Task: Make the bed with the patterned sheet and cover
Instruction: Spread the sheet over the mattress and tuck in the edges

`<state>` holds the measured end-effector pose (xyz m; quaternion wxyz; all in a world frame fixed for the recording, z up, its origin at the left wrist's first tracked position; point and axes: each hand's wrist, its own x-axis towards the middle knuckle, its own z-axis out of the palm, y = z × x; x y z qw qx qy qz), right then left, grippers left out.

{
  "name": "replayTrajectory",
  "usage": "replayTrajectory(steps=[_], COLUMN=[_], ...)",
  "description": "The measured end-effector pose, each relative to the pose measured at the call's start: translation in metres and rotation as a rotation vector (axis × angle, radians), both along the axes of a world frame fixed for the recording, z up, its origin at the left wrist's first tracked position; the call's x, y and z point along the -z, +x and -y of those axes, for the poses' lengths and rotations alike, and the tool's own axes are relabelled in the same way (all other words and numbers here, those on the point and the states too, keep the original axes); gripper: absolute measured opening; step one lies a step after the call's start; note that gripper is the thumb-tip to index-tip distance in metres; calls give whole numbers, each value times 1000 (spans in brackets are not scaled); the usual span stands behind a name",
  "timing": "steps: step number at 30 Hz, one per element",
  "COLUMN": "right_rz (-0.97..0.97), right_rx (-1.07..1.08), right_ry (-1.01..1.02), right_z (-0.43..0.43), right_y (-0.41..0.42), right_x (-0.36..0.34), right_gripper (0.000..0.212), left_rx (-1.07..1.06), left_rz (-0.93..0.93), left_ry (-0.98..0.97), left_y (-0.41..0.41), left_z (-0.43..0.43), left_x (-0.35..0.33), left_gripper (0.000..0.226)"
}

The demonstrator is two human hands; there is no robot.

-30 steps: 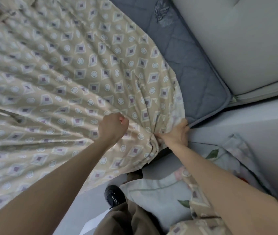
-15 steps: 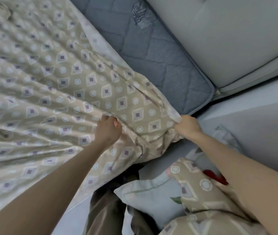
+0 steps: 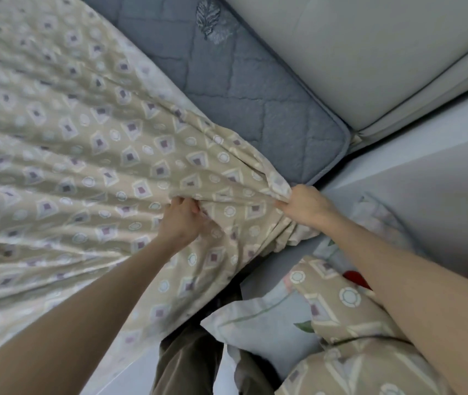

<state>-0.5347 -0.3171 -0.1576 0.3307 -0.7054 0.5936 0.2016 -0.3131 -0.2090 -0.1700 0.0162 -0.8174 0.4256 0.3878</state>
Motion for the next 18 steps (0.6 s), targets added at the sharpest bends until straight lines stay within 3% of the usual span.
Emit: replayTrajectory(steps=[9,18], right_rz=[-88,-190], right_rx=[-14,46], right_ry=[-95,-35], right_z=[-4,-25], right_y=[-7,-34], right_x=[2,16], right_gripper=[20,27], left_rx=[101,120], left_rz=[47,100], left_ry=[22,58], left_y=[3,11], left_z=[19,43], left_x=[2,4], left_gripper=[38,33])
